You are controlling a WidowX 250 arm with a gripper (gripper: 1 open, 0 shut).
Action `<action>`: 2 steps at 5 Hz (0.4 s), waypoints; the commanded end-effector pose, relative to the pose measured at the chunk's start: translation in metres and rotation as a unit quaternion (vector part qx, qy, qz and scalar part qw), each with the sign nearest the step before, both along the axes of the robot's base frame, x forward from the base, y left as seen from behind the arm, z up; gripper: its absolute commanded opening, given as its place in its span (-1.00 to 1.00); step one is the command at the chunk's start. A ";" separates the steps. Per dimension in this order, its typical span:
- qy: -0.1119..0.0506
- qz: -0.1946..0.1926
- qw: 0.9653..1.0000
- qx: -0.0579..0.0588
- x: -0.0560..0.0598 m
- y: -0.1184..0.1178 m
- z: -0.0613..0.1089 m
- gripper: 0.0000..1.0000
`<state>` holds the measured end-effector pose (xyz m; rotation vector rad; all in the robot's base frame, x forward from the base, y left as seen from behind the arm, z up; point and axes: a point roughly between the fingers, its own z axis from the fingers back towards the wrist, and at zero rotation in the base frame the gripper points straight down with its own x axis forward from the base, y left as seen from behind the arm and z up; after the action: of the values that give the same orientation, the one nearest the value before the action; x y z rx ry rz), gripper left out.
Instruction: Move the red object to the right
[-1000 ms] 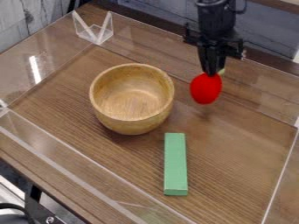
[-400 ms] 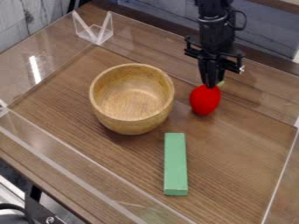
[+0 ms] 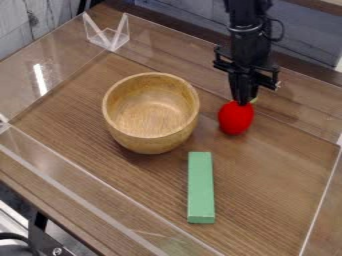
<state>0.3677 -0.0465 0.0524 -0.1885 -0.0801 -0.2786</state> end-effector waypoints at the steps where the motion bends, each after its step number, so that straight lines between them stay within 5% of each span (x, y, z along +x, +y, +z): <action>1: -0.024 -0.002 1.000 0.000 0.004 -0.002 0.015 -1.00; 2: -0.026 -0.001 1.000 0.000 0.005 -0.001 0.016 -1.00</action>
<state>0.3663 -0.0462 0.0510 -0.1876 -0.0750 -0.2756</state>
